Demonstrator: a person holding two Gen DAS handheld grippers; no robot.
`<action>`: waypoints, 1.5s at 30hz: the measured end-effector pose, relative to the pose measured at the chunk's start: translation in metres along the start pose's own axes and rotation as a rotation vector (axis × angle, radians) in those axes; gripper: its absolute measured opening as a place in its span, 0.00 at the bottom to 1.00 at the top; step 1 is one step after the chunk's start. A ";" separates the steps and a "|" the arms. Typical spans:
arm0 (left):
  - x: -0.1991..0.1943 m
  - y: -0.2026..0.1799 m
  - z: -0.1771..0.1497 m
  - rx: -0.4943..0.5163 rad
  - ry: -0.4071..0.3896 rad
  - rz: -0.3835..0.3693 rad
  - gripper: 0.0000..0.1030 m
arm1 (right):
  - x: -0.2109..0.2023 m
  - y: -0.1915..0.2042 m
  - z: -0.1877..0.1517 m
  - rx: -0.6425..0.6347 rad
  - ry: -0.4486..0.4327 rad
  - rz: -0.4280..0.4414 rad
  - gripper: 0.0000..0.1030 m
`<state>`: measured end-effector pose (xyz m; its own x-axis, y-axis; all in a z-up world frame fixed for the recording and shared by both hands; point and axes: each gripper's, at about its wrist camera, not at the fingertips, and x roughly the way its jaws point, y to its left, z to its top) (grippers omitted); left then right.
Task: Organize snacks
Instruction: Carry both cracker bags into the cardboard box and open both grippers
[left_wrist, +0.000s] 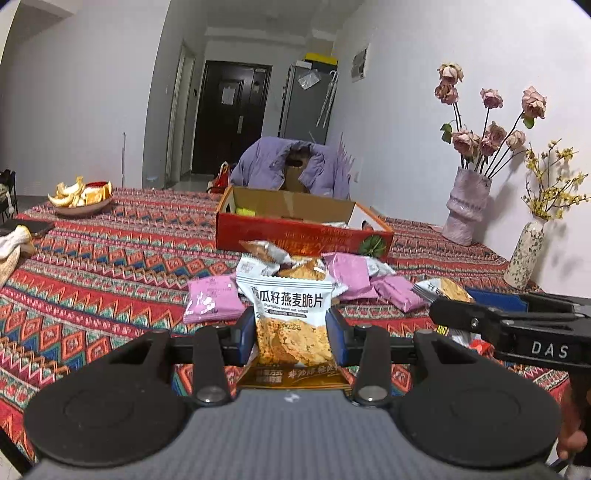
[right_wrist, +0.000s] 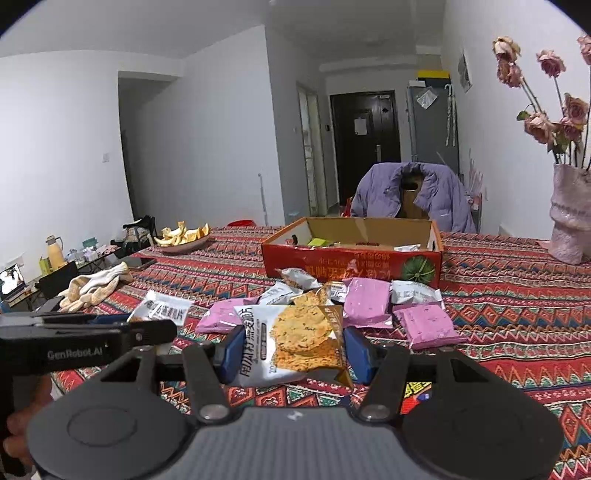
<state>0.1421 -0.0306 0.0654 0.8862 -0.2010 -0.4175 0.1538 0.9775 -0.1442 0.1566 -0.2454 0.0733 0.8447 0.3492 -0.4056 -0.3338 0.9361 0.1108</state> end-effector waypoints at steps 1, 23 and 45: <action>0.001 0.000 0.003 0.002 -0.003 -0.002 0.39 | -0.001 -0.001 0.002 0.004 -0.006 -0.005 0.55; 0.105 0.020 0.146 0.088 -0.032 -0.033 0.40 | 0.084 -0.071 0.132 -0.039 -0.030 -0.051 0.55; 0.396 0.046 0.272 0.108 0.341 -0.105 0.40 | 0.397 -0.197 0.247 0.186 0.399 0.065 0.56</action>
<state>0.6190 -0.0477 0.1372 0.6695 -0.2924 -0.6829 0.2976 0.9479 -0.1141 0.6616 -0.2811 0.1143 0.5845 0.3986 -0.7067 -0.2695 0.9169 0.2943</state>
